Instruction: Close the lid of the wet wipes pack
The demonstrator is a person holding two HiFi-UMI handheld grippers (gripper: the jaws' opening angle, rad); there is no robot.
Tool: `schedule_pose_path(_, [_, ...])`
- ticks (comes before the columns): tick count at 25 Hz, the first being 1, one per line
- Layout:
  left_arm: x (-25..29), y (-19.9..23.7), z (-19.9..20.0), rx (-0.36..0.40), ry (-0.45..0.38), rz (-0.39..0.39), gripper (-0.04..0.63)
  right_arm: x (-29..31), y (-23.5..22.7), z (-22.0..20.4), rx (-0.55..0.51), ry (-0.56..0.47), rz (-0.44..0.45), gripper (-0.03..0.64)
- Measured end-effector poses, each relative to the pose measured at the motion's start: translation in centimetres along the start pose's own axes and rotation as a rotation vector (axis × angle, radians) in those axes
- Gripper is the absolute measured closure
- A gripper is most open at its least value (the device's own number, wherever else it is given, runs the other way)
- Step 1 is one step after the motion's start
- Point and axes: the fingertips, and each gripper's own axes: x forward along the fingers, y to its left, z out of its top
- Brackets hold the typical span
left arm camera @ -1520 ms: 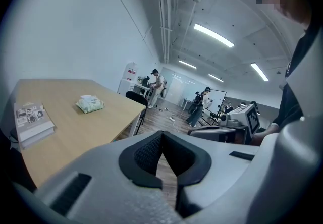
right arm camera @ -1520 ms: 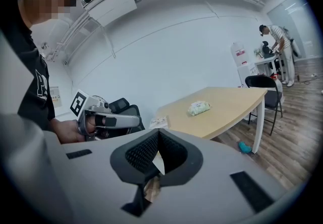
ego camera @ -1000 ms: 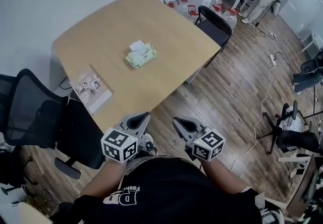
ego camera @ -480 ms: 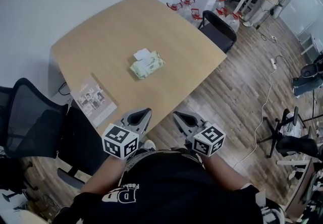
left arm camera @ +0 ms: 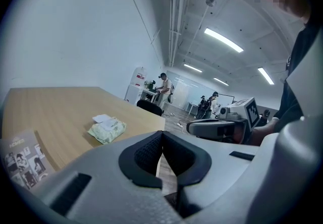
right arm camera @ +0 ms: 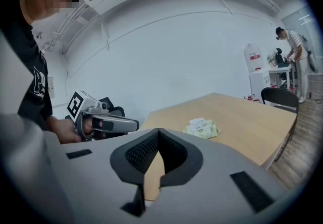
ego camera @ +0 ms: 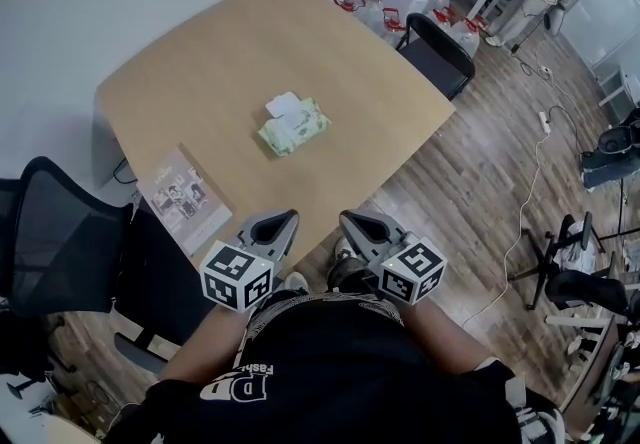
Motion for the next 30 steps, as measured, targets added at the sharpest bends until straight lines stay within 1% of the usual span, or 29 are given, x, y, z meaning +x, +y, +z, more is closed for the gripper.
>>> schedule_pose_path(5, [1.0, 1.1, 0.4, -0.01, -0.008, 0.04, 0.577, 0.8, -1.9, 0.5, 0.001, 0.009, 0.021, 0.617])
schedule_pose_path(13, [2.7, 4.2, 2.4, -0.032, -0.029, 0.132, 0.577, 4.1, -4.0, 3.1, -0.03, 0.024, 0.109, 0.617])
schedule_pose_path(17, [4.1, 6.7, 2.3, -0.085, -0.013, 0.179, 0.577, 5.6, -5.7, 3.8, -0.034, 0.036, 0.138, 0.617])
schedule_pose_path(20, [5.1, 8.0, 2.4, -0.105, -0.006, 0.201, 0.577, 6.7, -7.1, 4.0, -0.028, 0.048, 0.152, 0.617])
schedule_pose_path(23, [6.2, 9.3, 2.9, -0.111, -0.01, 0.216, 0.577, 7.9, -8.7, 4.4, -0.037, 0.054, 0.165, 0.617])
schedule_pose_path(27, [7.6, 11.3, 3.7, -0.112, -0.012, 0.261, 0.575, 9.2, -10.6, 5.0, -0.032, 0.059, 0.19, 0.617])
schedule_pose_path(30, [9.1, 12.8, 4.5, -0.081, -0.006, 0.265, 0.575, 10.0, -11.7, 5.3, -0.026, 0.068, 0.209, 0.617])
